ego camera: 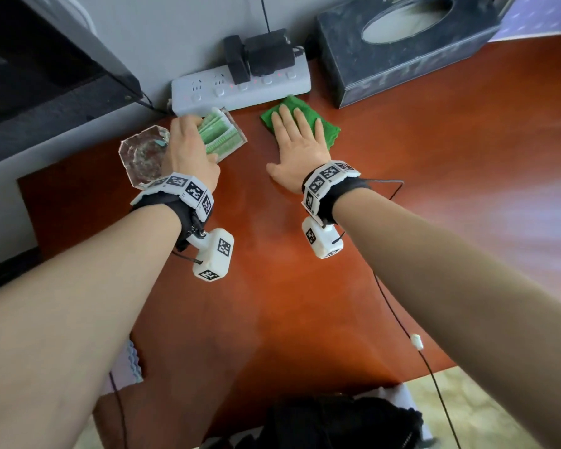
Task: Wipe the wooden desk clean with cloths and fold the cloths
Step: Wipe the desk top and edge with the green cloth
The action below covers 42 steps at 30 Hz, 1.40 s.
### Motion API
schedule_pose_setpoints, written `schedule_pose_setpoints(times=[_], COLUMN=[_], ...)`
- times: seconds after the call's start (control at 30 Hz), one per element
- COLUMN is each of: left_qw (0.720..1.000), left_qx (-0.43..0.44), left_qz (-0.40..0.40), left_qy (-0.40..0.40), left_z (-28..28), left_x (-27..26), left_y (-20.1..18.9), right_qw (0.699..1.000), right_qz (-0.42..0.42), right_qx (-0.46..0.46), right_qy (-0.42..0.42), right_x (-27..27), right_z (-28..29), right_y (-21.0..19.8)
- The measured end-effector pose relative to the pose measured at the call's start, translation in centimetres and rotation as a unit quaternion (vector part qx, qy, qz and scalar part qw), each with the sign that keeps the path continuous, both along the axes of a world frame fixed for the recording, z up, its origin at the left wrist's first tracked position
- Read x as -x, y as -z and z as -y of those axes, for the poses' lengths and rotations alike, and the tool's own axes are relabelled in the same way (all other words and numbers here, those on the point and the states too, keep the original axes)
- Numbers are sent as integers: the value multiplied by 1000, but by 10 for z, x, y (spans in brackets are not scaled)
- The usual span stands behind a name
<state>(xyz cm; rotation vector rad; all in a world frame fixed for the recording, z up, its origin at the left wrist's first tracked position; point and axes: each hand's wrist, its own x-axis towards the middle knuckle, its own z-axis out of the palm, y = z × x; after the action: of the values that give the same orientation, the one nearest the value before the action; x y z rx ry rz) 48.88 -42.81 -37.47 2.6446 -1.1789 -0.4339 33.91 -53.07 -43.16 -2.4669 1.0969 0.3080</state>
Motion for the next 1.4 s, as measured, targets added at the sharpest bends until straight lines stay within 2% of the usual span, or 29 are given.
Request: schedule_pose_setpoints(times=[0.2, 0.27, 0.37, 0.47, 0.57, 0.7, 0.8, 0.87, 0.93, 1.0, 1.07, 1.13, 1.27, 1.4], left_qw=[1000, 999, 998, 997, 997, 993, 993, 994, 995, 995, 995, 994, 988, 986], left_qx=[21, 37, 20, -12, -34, -58, -71, -77, -85, -94, -102, -109, -124, -112], left_qz=[-6, -5, 48, 70, 61, 34, 21, 19, 25, 25, 14, 7, 3, 4], left_qy=[9, 6, 20, 1, -45, -97, -93, -68, -36, -7, 11, 30, 89, 122], left_z=[0, -10, -37, -70, -101, -127, -133, -131, -127, -120, -111, -101, -79, -68], left_x=[-1, -6, -20, -35, -47, -57, -63, -69, -77, -85, -95, -104, -118, -128], left_y=[1, -1, -2, -2, -3, -2, -1, 0, 2, 4, 7, 12, 25, 33], right_qw=[998, 999, 998, 998, 1000, 990, 966, 959, 977, 998, 997, 991, 988, 1000], right_qz=[3, 8, -8, -22, -25, -13, -15, -13, -2, 12, 12, -7, -11, 3], right_qx=[4, 19, 36, 23, 11, -5, -16, -5, 7, 17, 40, 54, 31, 11], right_qy=[-65, -27, 42, 61, -3, -138, -256, -282, -215, -65, 66, 124, 148, 28], right_x=[16, 27, 31, 20, 4, -9, -5, -1, -1, 2, 5, 6, -7, -21], right_z=[-1, -2, -18, -42, -75, -137, -164, -155, -139, -124, -120, -123, -130, -144], right_y=[7, 9, 9, 6, 2, -1, 1, 2, 3, 3, 5, 7, 9, 6])
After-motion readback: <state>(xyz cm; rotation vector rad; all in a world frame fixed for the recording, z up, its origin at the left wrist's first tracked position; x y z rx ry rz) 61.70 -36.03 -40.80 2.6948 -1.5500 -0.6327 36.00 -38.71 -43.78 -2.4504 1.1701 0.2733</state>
